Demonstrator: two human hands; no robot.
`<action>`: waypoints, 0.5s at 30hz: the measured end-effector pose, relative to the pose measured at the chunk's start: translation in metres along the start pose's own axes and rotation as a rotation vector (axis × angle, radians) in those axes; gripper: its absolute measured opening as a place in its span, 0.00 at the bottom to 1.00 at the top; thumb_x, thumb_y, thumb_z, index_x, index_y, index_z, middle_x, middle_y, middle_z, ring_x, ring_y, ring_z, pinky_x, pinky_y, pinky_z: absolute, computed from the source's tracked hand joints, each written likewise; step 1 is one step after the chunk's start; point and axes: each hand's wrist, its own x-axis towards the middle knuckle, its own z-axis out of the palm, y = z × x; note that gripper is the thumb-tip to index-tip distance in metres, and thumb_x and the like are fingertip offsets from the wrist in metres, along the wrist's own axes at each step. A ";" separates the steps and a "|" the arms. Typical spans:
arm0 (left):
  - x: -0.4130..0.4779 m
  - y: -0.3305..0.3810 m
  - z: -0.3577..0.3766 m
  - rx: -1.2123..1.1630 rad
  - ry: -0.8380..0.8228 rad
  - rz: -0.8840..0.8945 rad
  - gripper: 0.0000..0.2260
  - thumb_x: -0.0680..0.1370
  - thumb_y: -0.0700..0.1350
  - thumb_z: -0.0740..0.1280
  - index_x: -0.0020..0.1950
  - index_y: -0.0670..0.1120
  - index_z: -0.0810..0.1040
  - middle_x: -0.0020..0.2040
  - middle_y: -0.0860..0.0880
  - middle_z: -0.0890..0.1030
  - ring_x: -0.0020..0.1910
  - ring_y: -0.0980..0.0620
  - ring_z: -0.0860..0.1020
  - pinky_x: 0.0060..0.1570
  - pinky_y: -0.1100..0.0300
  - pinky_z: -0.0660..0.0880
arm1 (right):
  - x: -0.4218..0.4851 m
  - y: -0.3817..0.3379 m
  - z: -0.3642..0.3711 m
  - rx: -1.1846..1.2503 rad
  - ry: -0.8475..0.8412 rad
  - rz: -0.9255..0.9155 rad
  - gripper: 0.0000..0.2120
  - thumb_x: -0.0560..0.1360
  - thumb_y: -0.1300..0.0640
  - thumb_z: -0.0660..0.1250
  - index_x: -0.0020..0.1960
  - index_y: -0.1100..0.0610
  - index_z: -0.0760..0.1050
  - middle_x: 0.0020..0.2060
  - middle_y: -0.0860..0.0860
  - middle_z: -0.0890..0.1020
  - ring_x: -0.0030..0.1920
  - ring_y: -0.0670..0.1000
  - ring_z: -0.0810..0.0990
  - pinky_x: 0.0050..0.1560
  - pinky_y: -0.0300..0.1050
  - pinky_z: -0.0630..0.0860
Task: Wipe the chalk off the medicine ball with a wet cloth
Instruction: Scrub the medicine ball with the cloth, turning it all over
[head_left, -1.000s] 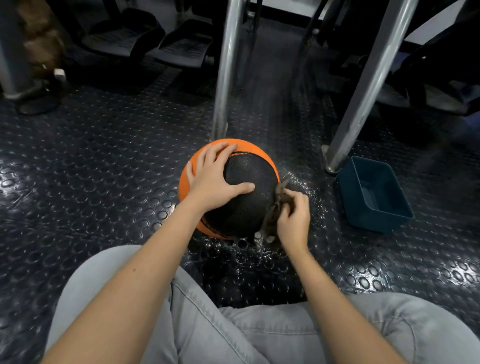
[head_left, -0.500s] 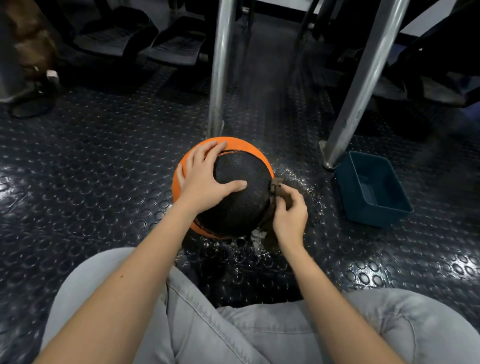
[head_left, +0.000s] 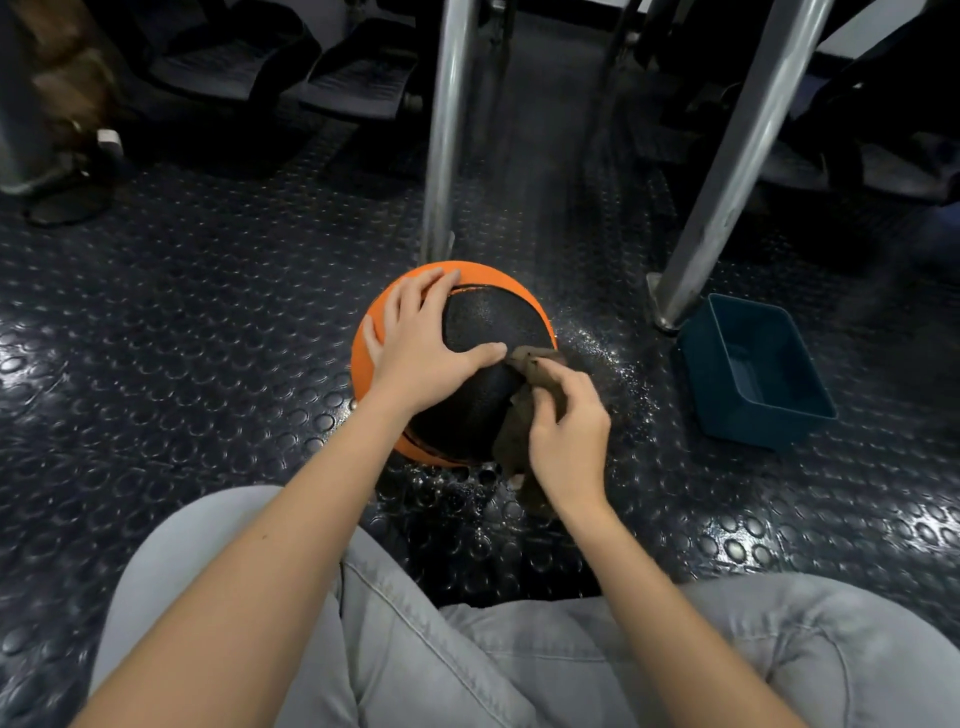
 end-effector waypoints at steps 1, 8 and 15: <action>0.000 -0.001 -0.001 0.000 -0.001 0.004 0.37 0.70 0.62 0.70 0.75 0.57 0.59 0.75 0.57 0.56 0.75 0.53 0.49 0.72 0.40 0.44 | -0.003 -0.002 0.000 0.000 -0.028 -0.054 0.13 0.72 0.71 0.62 0.53 0.62 0.78 0.47 0.52 0.78 0.48 0.44 0.74 0.53 0.27 0.66; -0.002 0.003 0.001 0.011 0.006 -0.011 0.37 0.71 0.61 0.70 0.75 0.57 0.58 0.75 0.57 0.55 0.75 0.52 0.48 0.72 0.40 0.43 | 0.017 0.012 -0.002 -0.031 0.022 0.120 0.13 0.73 0.71 0.62 0.55 0.65 0.78 0.49 0.56 0.80 0.51 0.50 0.76 0.51 0.22 0.62; -0.003 0.002 0.001 0.006 0.004 -0.028 0.37 0.71 0.61 0.70 0.75 0.57 0.57 0.76 0.57 0.54 0.75 0.52 0.47 0.72 0.40 0.43 | 0.020 0.014 0.000 -0.041 -0.008 0.050 0.13 0.72 0.72 0.61 0.55 0.66 0.78 0.48 0.57 0.80 0.51 0.53 0.78 0.52 0.28 0.65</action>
